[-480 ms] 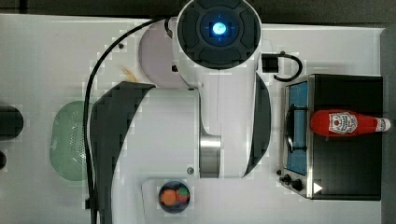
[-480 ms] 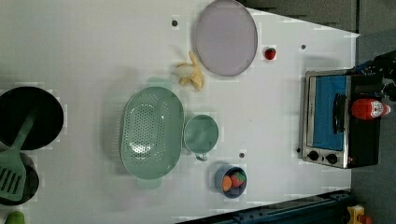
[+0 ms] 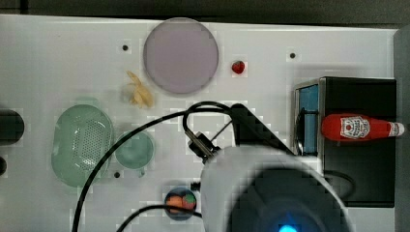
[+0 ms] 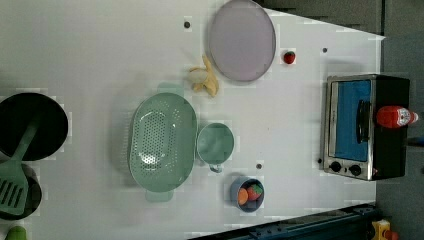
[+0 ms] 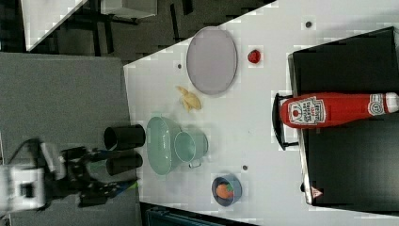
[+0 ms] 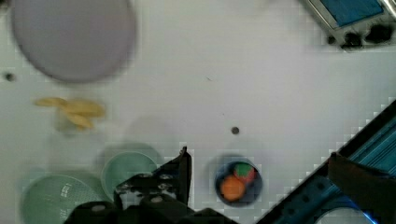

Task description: Pick Ketchup from oven and place it on table.

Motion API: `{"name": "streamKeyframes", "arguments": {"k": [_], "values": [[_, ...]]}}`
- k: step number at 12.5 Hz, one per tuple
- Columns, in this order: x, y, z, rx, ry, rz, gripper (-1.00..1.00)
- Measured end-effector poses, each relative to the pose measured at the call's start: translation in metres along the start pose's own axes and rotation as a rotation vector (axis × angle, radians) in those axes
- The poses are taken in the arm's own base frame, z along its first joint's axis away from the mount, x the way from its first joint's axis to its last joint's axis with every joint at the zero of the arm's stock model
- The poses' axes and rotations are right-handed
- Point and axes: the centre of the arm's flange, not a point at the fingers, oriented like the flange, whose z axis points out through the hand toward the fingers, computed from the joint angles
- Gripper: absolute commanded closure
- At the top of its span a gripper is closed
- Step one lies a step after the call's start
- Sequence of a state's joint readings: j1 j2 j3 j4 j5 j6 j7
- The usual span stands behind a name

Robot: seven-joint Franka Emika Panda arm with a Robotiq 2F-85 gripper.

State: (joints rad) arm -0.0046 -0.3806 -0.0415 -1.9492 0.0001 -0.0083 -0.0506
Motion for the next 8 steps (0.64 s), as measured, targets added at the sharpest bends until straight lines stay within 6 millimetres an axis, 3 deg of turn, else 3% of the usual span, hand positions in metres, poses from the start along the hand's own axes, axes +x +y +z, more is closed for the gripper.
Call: {"name": "streamKeyframes", "arguments": {"k": [2,4,8], "values": [[0.012,0.017,-0.034,0.085,0.095,0.035,-1.00],[0.047,0.038,-0.044,0.143,0.132,0.107,-1.00],[0.143,0.094,0.024,0.101,0.093,0.303,-1.00]]}}
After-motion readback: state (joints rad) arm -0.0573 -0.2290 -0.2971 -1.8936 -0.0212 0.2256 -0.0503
